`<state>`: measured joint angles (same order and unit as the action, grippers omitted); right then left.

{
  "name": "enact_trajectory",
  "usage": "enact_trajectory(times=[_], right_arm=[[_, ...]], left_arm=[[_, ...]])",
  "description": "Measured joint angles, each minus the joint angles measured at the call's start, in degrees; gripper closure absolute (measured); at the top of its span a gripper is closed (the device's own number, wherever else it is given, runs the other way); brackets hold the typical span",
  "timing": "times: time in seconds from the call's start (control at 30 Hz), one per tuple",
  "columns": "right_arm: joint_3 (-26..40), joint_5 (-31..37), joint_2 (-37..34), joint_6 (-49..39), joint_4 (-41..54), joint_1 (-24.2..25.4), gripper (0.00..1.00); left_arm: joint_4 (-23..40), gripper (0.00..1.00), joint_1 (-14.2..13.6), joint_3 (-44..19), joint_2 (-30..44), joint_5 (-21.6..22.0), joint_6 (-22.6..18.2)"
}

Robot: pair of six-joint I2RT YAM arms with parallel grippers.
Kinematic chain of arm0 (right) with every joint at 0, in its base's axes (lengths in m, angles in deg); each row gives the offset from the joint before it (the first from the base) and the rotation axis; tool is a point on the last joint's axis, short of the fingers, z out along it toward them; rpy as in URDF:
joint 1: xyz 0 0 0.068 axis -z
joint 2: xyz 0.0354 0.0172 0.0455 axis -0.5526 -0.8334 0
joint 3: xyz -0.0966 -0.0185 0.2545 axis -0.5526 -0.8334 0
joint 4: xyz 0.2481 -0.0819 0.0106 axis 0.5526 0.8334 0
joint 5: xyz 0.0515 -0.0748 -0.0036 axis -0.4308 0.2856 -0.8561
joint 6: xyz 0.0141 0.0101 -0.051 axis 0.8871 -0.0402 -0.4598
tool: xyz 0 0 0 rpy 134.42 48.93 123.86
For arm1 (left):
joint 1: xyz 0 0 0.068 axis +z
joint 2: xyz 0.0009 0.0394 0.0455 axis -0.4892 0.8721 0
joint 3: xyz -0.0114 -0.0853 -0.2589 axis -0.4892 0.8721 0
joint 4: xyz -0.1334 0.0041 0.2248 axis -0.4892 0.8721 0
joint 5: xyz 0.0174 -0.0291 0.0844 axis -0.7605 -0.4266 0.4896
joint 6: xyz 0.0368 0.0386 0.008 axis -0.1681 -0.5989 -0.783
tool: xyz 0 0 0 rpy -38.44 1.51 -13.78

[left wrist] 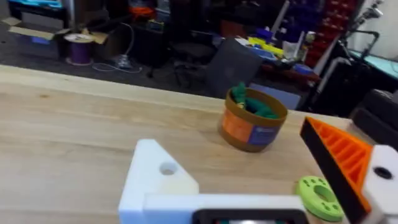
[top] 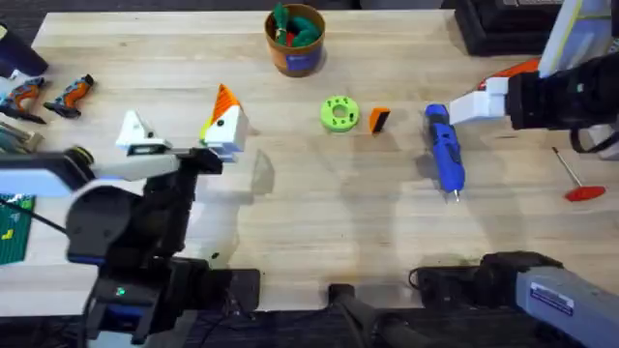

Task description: Pick up the gripper from the table and insert it into the empty holder that is missing its gripper. Then pick up a screw, insert it into the mounting hole, and use the screwdriver to tighten it. Finally, clean up the table by picking up the vegetable and placing it into the bucket.

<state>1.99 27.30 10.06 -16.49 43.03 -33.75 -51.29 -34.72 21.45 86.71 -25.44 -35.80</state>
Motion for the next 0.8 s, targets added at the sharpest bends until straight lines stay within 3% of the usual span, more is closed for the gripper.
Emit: enact_trajectory(times=[0.33,0.53,0.8], right_arm=[[0.0,0.0,0.0,0.0,0.0,0.0,0.018],[0.0,0.0,0.0,0.0,0.0,0.0,0.018],[0.0,0.0,0.0,0.0,0.0,0.0,0.019]], left_arm=[[7.87,0.015,3.72,2.68,-7.36,3.89,2.04],[13.18,0.015,4.74,2.68,-7.67,3.71,2.28],[13.54,0.015,4.73,2.64,-7.69,1.13,1.56]])
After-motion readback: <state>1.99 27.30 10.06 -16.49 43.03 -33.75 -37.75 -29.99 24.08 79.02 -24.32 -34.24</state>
